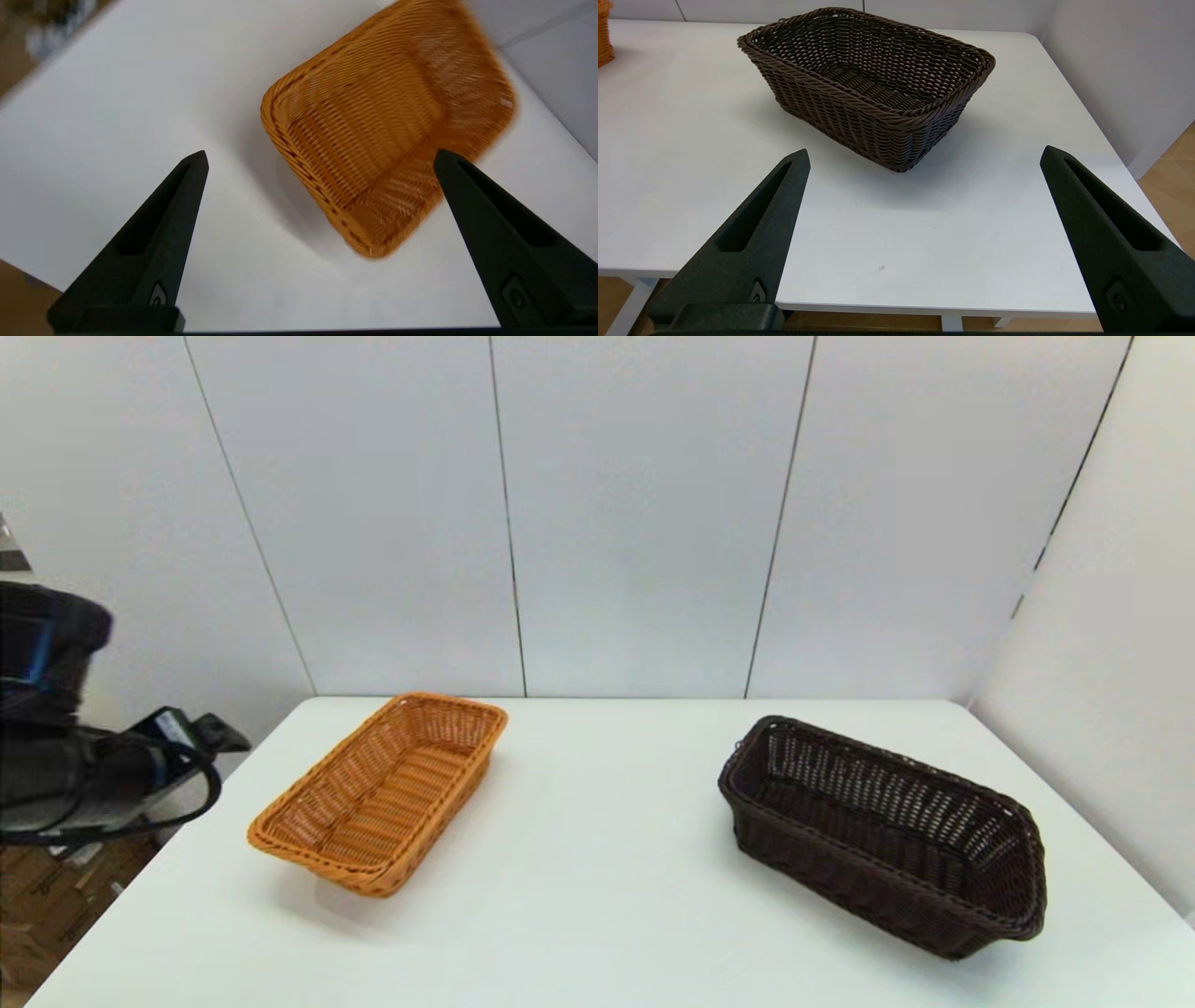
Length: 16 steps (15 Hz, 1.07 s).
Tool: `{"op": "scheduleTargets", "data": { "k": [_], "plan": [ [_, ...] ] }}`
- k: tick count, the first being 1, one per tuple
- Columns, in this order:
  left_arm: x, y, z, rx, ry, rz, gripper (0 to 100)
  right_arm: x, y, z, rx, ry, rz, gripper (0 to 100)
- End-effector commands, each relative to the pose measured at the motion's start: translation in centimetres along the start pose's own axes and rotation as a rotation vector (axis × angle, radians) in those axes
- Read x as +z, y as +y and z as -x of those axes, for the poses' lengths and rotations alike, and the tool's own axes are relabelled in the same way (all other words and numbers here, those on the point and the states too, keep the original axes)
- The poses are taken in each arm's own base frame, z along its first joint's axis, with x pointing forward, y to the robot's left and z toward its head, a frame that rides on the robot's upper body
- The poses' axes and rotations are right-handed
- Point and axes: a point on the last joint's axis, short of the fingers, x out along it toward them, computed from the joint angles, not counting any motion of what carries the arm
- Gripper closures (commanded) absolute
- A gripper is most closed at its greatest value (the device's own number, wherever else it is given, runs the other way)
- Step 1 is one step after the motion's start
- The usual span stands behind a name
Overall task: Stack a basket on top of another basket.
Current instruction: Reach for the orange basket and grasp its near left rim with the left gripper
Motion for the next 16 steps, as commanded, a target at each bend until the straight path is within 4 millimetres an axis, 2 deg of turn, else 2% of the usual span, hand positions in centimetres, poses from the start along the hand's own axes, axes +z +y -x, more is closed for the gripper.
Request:
{"op": "scheduleTargets", "data": {
  "k": [1,4,10,16],
  "plan": [
    [-2.3,-1.7,-12.0,0.357,0.249,0.258,0,0.0,0.0,0.0,0.0,0.002,0.001,0],
    [-3.8,-1.9,-13.3,0.416,0.292,0.285,0,0.0,0.0,0.0,0.0,0.002,0.001,0],
    [-4.1,-2.2,-15.0,0.452,0.328,0.299,0,0.0,0.0,0.0,0.0,0.002,0.001,0],
    [-4.7,-2.2,-16.1,0.435,0.445,0.319,0,0.0,0.0,0.0,0.0,0.002,0.002,0]
  ]
}}
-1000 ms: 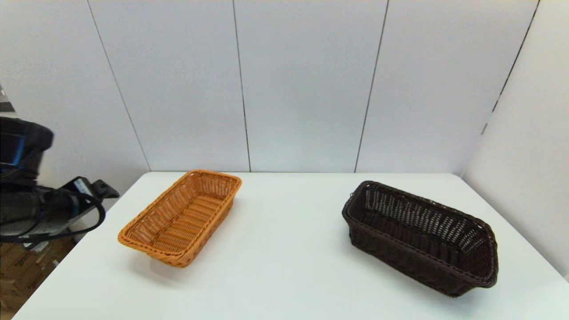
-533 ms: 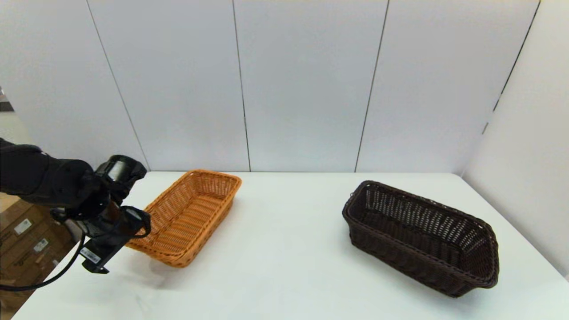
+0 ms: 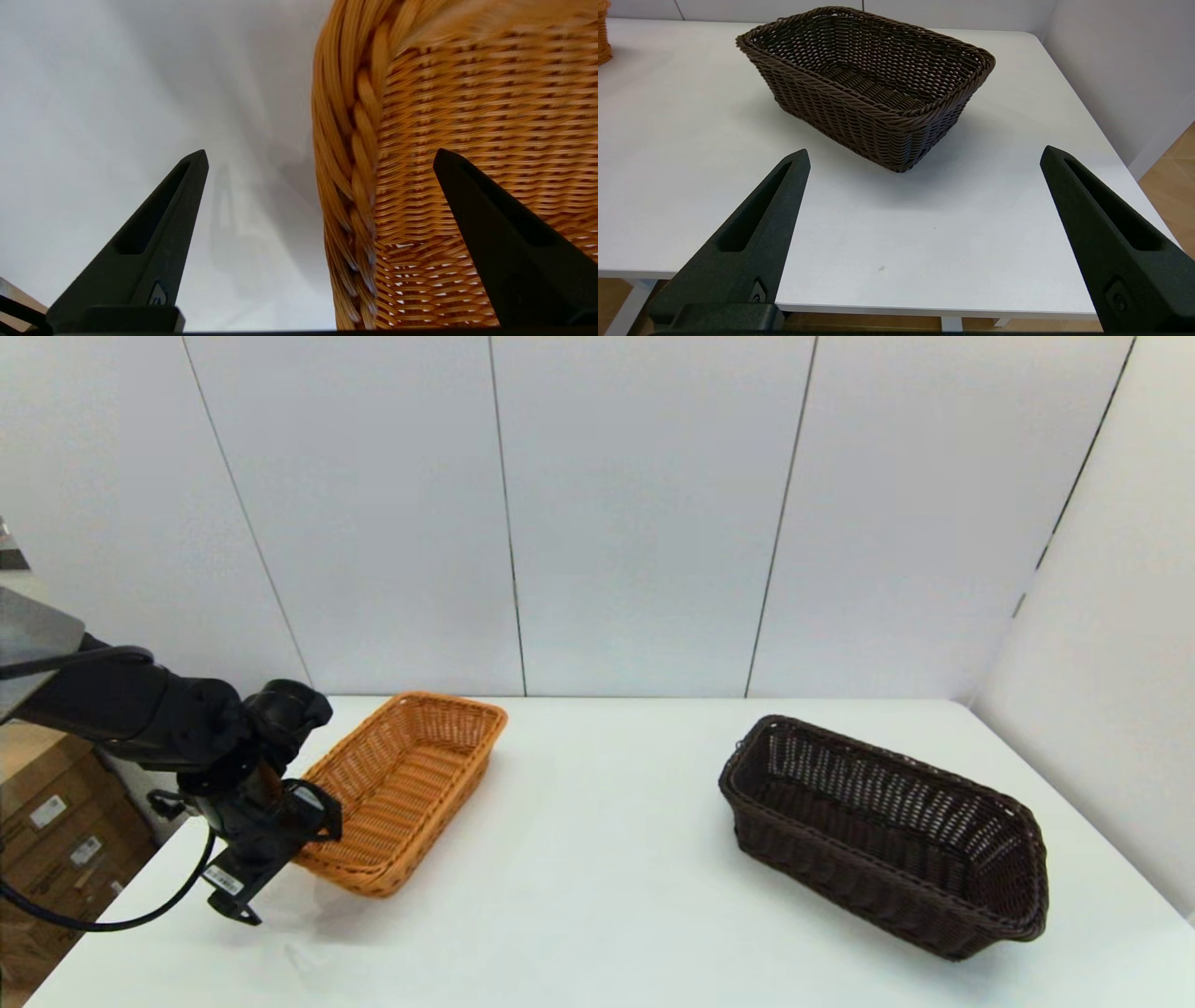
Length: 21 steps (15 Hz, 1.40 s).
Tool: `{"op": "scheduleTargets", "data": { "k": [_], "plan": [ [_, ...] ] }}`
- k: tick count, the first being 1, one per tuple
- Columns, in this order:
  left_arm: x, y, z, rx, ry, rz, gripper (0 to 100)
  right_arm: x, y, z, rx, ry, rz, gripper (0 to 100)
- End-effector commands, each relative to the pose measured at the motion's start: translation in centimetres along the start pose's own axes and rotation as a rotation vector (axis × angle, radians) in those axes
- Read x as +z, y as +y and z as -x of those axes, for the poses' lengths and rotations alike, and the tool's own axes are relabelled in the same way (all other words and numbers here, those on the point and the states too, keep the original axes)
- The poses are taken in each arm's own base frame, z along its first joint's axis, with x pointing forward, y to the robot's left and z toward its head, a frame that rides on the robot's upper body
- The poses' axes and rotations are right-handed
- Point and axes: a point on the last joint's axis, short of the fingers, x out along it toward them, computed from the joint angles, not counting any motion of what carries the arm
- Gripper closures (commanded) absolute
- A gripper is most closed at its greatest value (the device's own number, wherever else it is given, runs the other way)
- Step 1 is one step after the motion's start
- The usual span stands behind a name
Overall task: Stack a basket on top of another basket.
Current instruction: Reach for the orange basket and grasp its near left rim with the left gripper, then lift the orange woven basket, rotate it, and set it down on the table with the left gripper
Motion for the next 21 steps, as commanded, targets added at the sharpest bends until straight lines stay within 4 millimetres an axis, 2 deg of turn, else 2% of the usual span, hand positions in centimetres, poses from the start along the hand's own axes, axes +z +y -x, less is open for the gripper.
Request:
{"op": "scheduleTargets", "data": {
  "k": [1,11,14,19,21],
  "plan": [
    [-0.1,-0.2,-0.7,0.01,0.053,0.003,100,0.0,0.0,0.0,-0.001,0.002,0.002,0],
    [-0.4,0.0,-0.5,-0.016,0.137,-0.008,100,0.0,0.0,0.0,0.001,0.002,0.002,0],
    [-0.4,-0.1,0.4,-0.057,0.153,-0.009,100,0.0,0.0,0.0,0.001,0.002,0.002,0],
    [-0.5,0.6,5.7,-0.34,0.255,-0.066,100,0.0,0.0,0.0,0.001,0.002,0.002,0],
    [-0.6,1.2,6.8,-0.389,0.257,-0.115,100,0.0,0.0,0.0,0.001,0.002,0.002,0]
  ]
}}
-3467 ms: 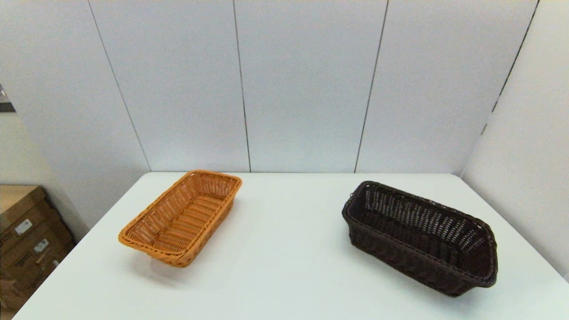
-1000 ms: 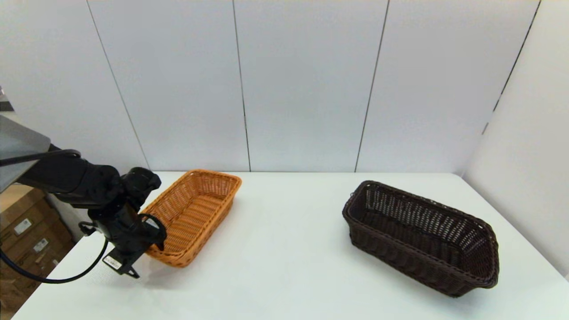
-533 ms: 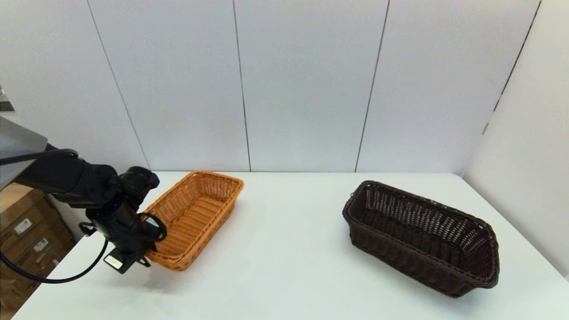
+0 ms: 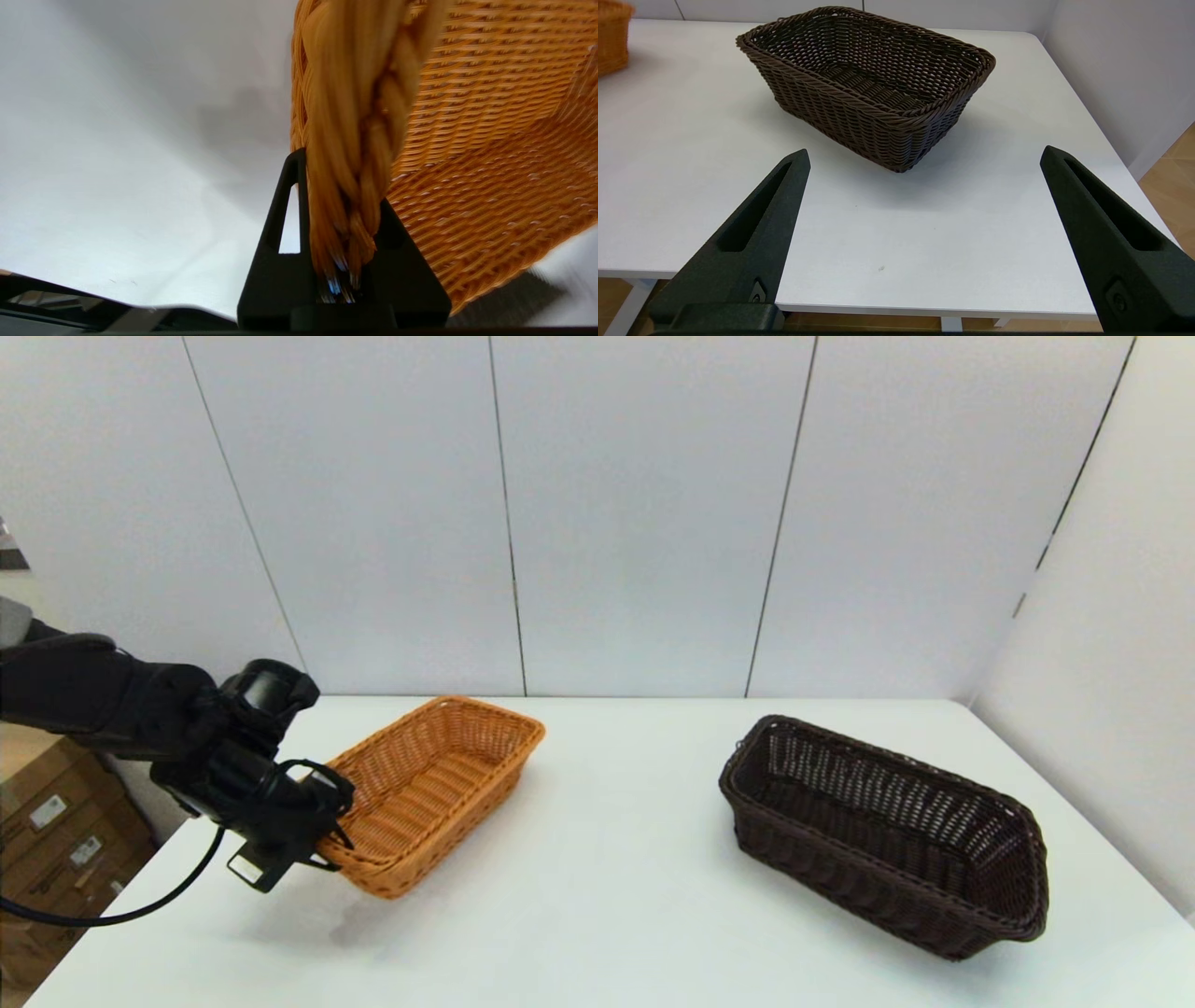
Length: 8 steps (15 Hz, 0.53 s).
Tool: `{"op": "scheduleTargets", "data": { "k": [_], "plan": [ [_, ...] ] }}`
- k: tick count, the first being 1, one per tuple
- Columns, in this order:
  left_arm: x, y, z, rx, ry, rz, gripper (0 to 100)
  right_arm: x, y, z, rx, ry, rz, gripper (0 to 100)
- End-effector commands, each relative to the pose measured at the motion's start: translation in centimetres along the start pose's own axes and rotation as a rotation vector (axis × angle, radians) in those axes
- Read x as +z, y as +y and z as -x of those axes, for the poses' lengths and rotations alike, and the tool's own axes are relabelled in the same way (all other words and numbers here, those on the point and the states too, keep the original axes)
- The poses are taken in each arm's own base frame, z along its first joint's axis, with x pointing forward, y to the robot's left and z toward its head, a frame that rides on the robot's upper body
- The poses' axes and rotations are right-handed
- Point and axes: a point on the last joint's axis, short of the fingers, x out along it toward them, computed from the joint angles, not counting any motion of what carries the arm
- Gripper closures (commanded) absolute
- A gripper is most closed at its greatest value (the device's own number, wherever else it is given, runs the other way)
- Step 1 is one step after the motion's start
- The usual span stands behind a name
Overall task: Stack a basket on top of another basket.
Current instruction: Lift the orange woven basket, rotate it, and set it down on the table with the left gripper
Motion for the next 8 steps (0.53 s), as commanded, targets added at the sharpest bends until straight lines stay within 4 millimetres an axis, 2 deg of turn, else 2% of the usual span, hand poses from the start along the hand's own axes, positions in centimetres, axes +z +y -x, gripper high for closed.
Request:
{"op": "scheduleTargets", "data": {
  "k": [1,4,8],
  "plan": [
    [-1.3,0.4,3.6,-0.133,0.003,-0.117,100,0.0,0.0,0.0,0.0,0.003,0.001,0],
    [-1.9,1.1,4.5,-0.146,0.002,-0.268,100,0.0,0.0,0.0,0.0,0.003,0.001,0],
    [-2.2,1.9,4.1,-0.081,0.044,-0.523,100,0.0,0.0,0.0,0.0,0.003,0.002,0]
  ]
}}
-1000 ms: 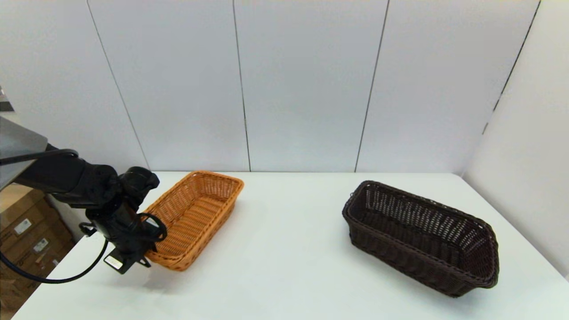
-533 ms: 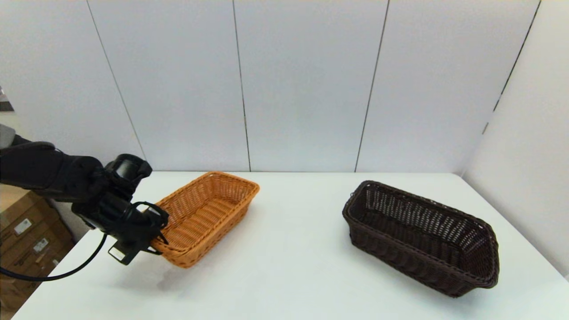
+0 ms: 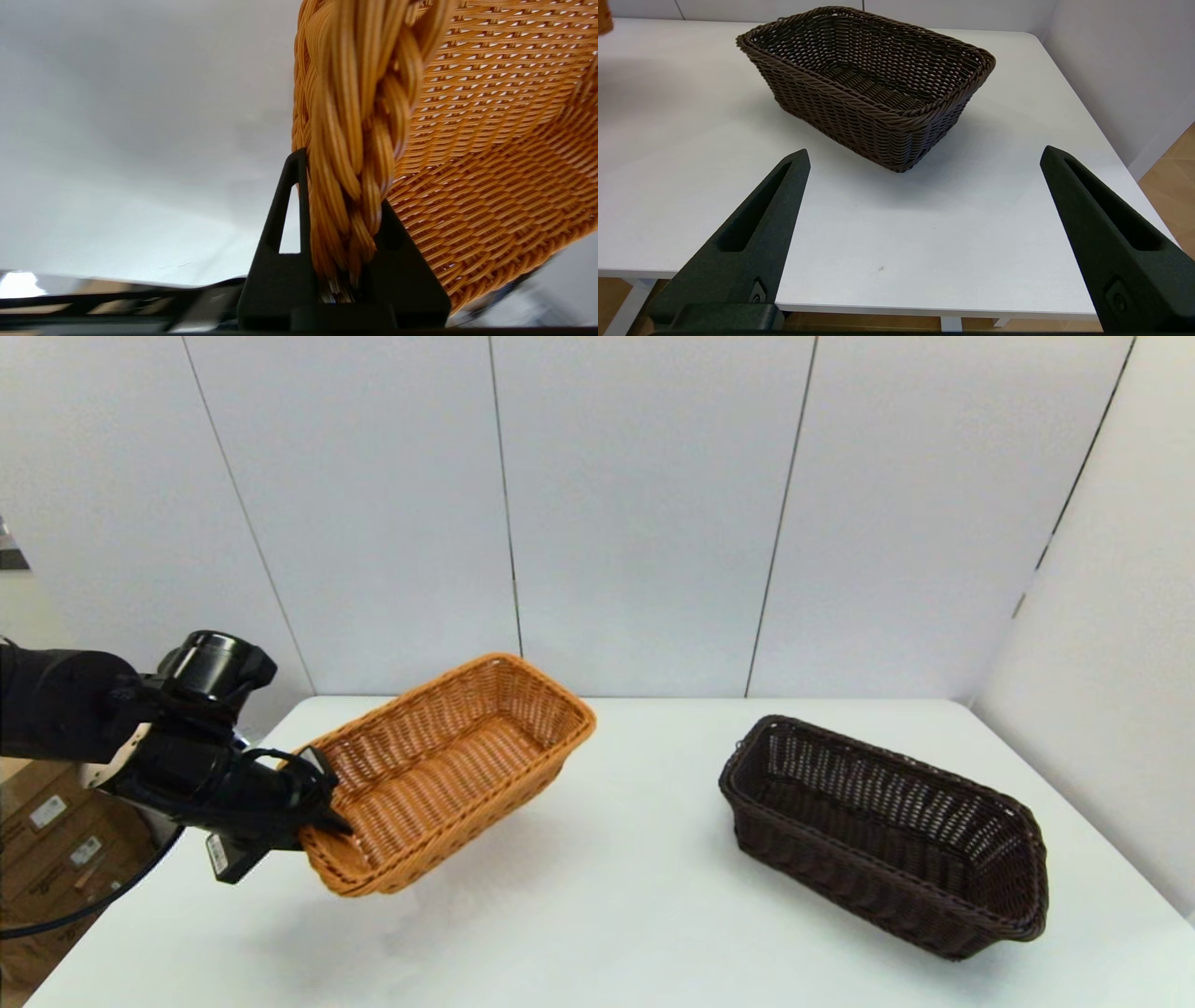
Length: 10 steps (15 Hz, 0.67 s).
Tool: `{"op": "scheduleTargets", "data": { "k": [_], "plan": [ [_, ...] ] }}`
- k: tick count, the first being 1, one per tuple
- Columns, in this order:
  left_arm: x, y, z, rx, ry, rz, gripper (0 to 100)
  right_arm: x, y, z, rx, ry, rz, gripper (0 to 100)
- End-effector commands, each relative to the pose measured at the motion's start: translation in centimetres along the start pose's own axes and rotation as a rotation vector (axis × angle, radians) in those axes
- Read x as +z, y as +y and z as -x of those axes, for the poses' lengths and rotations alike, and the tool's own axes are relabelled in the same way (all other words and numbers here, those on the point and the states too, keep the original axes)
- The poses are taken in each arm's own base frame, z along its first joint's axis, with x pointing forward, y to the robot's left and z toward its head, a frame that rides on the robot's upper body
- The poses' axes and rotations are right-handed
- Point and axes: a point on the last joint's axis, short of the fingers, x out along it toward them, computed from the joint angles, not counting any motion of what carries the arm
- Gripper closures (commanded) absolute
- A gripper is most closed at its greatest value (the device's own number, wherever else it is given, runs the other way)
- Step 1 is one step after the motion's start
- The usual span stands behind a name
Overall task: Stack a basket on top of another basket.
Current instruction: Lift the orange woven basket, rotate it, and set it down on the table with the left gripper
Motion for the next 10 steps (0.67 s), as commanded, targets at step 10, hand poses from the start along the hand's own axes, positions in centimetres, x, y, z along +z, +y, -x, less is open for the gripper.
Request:
{"op": "scheduleTargets", "data": {
  "k": [10],
  "plan": [
    [-3.1,-2.0,-0.3,-0.052,0.214,-0.737,100,0.0,0.0,0.0,0.0,0.003,0.001,0]
  ]
}}
